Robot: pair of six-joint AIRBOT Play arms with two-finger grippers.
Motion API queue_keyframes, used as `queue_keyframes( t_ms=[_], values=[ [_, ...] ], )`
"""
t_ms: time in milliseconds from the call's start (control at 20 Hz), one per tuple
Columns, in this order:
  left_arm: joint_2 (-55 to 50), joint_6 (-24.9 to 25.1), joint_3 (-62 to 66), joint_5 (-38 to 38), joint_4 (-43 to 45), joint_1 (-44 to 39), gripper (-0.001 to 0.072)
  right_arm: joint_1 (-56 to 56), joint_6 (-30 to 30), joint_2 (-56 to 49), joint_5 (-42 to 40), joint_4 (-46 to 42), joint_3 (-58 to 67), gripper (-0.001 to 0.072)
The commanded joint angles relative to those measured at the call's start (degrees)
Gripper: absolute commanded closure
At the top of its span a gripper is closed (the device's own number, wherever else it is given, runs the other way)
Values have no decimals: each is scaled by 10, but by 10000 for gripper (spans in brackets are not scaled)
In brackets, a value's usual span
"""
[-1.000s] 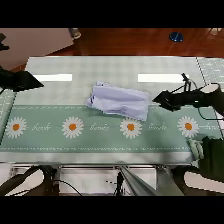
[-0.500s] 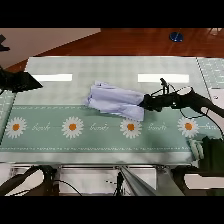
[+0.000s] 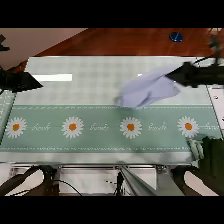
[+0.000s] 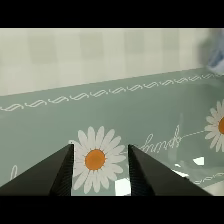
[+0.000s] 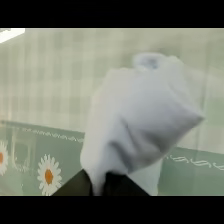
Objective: Fold the shirts.
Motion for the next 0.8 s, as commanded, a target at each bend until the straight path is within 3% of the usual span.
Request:
queue_keyframes(
  t_ms=[0,200,350,750],
  values=[
    [0,0,0,20,0,0,295,-103,112,102,98,-73,90,689],
    [0,25,0,28,0,0,295,-232,137,136,252,-250,177,689],
    [0,41,0,31,0,0,294,-306,80,135,344,-403,189,690],
    [-6,46,0,73,0,0,294,-342,90,142,346,-650,166,690]
  ],
)
